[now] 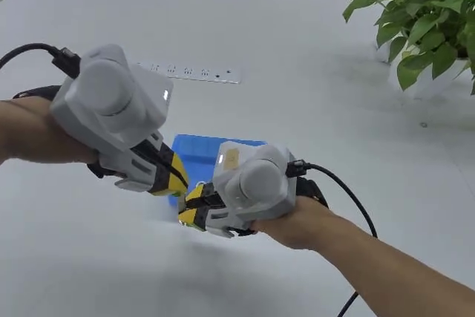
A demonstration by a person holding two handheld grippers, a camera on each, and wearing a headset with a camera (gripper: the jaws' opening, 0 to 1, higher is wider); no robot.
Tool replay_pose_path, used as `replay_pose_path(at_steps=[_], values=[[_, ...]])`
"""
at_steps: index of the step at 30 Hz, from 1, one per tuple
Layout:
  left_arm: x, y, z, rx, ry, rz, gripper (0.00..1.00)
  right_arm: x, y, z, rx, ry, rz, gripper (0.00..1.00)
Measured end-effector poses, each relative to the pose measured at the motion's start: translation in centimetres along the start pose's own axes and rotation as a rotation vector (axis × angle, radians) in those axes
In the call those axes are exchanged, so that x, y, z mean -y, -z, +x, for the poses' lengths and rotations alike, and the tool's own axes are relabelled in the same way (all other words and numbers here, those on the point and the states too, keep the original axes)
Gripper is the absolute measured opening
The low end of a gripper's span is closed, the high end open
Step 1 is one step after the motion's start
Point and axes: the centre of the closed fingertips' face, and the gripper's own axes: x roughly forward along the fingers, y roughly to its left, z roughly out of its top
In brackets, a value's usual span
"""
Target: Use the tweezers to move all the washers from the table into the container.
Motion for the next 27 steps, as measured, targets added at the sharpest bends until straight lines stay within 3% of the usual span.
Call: replay_pose_path(at_steps=[16, 27], values=[[-0.7, -1.9, -1.9, 0.012, -0.025, 0.034, 0.05, 1.2, -2.1, -1.9, 0.008, 0.029, -0.045, 0.10], [-1.7, -2.8, -2.4, 0.019, -0.034, 0.052, 0.05, 2.5, -2.7, -2.6, 0.006, 0.045, -0.055, 0.10]])
